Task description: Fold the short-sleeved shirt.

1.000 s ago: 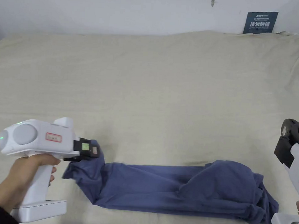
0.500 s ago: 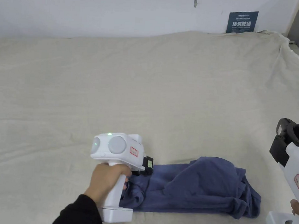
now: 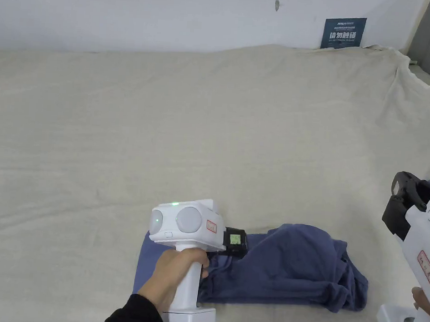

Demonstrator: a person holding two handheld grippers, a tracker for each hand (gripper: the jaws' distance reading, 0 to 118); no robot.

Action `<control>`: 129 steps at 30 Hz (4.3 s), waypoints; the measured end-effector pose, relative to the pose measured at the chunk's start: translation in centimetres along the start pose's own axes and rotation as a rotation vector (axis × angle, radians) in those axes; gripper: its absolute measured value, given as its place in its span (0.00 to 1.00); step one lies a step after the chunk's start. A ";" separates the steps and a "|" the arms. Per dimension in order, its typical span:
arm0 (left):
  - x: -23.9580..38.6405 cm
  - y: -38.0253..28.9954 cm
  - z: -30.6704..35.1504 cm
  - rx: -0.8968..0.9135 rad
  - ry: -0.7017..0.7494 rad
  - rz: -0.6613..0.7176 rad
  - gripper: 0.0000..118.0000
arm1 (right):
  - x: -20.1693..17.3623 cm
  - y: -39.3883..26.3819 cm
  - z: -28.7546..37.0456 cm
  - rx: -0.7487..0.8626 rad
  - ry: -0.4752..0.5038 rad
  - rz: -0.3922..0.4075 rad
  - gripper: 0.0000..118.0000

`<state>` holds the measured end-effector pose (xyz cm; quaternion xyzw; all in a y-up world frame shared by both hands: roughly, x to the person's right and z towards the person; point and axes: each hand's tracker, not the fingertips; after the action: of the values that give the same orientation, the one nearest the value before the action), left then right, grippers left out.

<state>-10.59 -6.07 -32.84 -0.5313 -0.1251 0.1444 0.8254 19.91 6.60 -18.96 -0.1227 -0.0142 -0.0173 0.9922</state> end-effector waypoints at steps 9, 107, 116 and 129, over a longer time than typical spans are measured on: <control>-3.5 -0.7 9.5 0.389 0.105 -0.075 0.76 | -0.1 0.5 -0.1 0.018 0.012 0.005 0.00; -21.8 -3.4 2.2 0.037 -0.286 0.073 0.18 | -2.5 -0.6 -2.3 -0.088 0.014 0.044 0.00; -19.7 -3.3 4.5 0.050 -0.197 0.061 0.05 | -2.0 -0.6 -2.3 -0.089 0.014 0.031 0.00; -25.5 -4.8 15.0 0.130 -0.036 0.132 0.04 | -2.6 0.2 -2.1 -0.058 0.055 0.018 0.00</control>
<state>-39.16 -4.83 -23.74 -0.4809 -0.0947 0.2159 0.8445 17.39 6.32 -21.14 -0.1511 0.0145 -0.0121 0.9883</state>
